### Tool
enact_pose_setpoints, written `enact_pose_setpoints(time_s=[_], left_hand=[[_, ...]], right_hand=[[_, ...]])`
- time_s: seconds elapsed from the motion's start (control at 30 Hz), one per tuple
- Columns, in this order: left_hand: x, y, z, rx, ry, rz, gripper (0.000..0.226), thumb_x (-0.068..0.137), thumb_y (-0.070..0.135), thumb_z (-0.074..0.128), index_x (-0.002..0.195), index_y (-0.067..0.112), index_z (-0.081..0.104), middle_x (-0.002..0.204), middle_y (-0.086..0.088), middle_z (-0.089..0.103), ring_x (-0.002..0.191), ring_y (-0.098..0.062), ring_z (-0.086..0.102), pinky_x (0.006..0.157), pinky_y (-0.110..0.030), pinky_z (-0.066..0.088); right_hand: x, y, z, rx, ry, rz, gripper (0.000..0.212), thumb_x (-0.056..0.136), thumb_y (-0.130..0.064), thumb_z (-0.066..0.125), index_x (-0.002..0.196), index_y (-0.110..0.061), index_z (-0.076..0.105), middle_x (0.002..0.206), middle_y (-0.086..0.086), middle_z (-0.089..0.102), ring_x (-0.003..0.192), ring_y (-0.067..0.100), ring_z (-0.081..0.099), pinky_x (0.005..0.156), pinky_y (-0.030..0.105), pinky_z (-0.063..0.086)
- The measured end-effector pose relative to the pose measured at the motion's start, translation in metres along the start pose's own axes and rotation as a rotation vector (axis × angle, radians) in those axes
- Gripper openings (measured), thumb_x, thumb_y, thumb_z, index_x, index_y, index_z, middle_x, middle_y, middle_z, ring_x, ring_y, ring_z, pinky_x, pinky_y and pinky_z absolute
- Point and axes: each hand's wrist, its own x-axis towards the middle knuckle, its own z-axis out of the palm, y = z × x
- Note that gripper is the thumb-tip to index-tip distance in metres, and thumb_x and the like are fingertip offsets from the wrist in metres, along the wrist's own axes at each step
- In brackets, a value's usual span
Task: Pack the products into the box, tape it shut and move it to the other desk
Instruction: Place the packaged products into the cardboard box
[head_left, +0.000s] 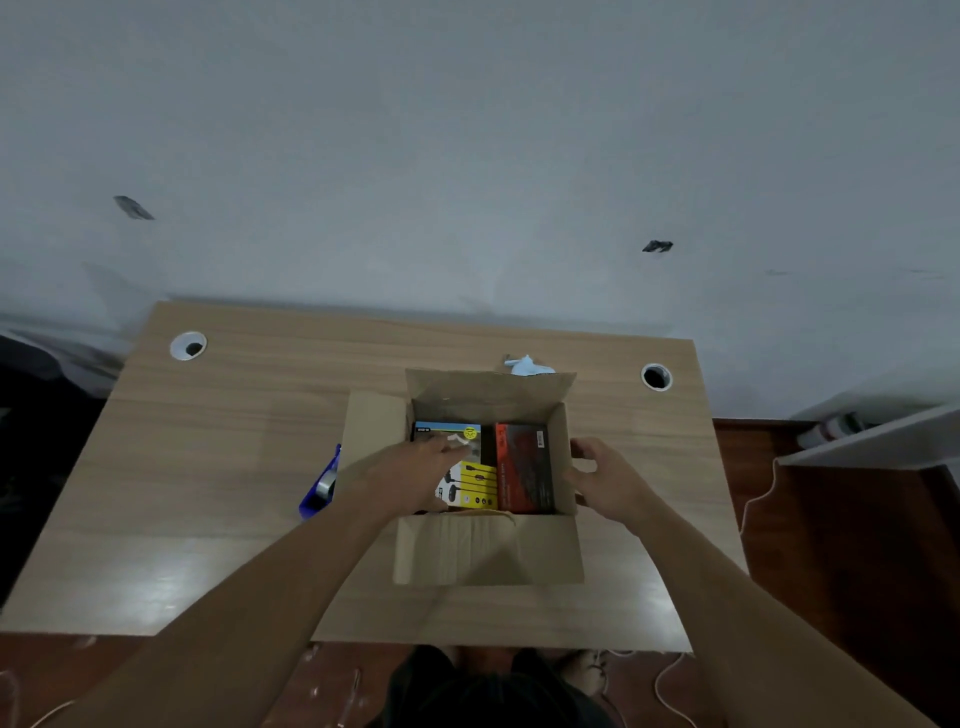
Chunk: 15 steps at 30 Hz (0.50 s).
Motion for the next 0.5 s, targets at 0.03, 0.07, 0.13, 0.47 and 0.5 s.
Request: enact_pose_setpoints(time_s=[0.03,0.07,0.13,0.47,0.5], left_hand=[[0.001,0.001,-0.002,0.002,0.004,0.002,0.096,0.095,0.042,0.081,0.173,0.026,0.027,0.176,0.0,0.032,0.152,-0.025,0.048,0.115,-0.042,0.05],[0.003,0.001,-0.005,-0.009,0.016,0.002,0.095,0.093,0.04,0.082,0.171,0.025,0.03,0.172,-0.001,0.037,0.146,-0.025,0.053,0.112,-0.04,0.051],[0.002,-0.001,-0.009,-0.071,0.056,0.0,0.094,0.09,0.043,0.082,0.169,0.027,0.035,0.159,0.001,0.047,0.132,-0.022,0.059,0.102,-0.035,0.054],[-0.001,-0.005,-0.006,-0.2,0.024,0.12,0.089,0.1,0.057,0.071,0.174,0.031,0.027,0.176,0.003,0.036,0.161,-0.02,0.033,0.132,-0.041,0.025],[0.0,-0.005,-0.005,-0.2,0.019,0.119,0.089,0.101,0.059,0.069,0.174,0.031,0.026,0.177,0.003,0.034,0.163,-0.021,0.031,0.133,-0.042,0.023]], right_hand=[[0.0,-0.001,0.002,-0.007,0.001,0.003,0.053,0.084,-0.051,0.071,0.133,-0.031,0.065,0.132,-0.018,0.062,0.121,0.015,0.066,0.09,0.046,0.065],[0.001,-0.002,0.004,-0.02,0.009,-0.002,0.053,0.084,-0.05,0.07,0.133,-0.03,0.065,0.131,-0.018,0.062,0.121,0.015,0.066,0.092,0.046,0.064],[0.002,-0.001,0.006,-0.046,0.035,-0.016,0.058,0.08,-0.053,0.068,0.133,-0.03,0.065,0.13,-0.017,0.062,0.122,0.015,0.065,0.097,0.049,0.061],[-0.002,-0.006,0.012,0.164,0.022,0.07,0.033,0.097,-0.027,0.072,0.13,-0.023,0.069,0.134,-0.009,0.064,0.11,0.016,0.071,0.082,0.038,0.066],[-0.002,-0.008,0.011,0.162,0.015,0.085,0.034,0.097,-0.032,0.073,0.13,-0.024,0.068,0.132,-0.011,0.064,0.11,0.016,0.071,0.082,0.039,0.066]])
